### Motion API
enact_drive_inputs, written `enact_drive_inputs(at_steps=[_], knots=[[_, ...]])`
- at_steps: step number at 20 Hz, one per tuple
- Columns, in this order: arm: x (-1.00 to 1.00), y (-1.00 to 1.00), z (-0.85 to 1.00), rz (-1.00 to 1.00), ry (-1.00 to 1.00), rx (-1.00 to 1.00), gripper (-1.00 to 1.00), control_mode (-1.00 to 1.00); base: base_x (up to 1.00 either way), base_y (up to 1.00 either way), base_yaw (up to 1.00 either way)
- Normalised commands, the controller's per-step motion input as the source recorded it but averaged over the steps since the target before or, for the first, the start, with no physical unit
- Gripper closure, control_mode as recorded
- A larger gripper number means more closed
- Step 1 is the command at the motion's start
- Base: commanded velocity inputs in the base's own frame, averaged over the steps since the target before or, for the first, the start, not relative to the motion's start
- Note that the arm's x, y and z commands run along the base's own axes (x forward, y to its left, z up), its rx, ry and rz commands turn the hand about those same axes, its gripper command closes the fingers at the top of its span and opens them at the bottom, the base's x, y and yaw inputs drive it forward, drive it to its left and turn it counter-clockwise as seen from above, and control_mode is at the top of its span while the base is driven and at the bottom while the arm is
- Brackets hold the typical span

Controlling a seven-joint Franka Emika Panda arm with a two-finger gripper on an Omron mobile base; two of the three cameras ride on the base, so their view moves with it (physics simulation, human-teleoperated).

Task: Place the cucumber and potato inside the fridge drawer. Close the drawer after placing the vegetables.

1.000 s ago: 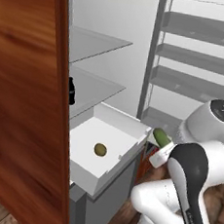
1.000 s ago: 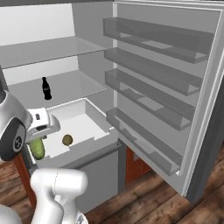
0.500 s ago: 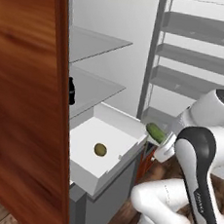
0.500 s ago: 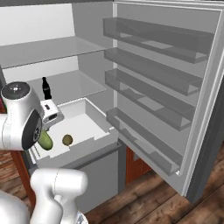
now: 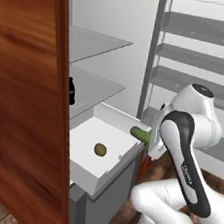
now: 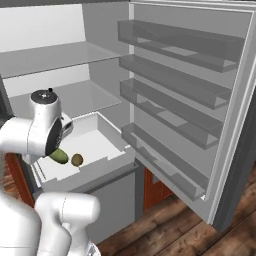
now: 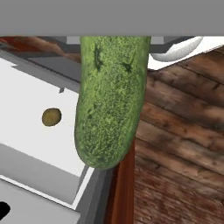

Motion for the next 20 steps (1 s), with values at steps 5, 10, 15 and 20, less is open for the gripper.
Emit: enact_drive_inputs(at_steps=[5, 10, 15, 20], knots=[[0.39, 0.0, -0.36, 0.34, 0.02, -0.03, 1.0, -1.0, 0.0, 0.0, 0.0], [0.58, 0.18, -0.02, 0.21, 0.06, -0.08, 1.0, -1.0, 0.0, 0.0, 0.0], [0.54, 0.08, -0.32, 0.2, 0.08, -0.13, 1.0, -1.0, 0.0, 0.0, 0.0], [0.42, 0.02, -0.52, 0.19, 0.03, -0.04, 1.0, -1.0, 0.0, 0.0, 0.0]])
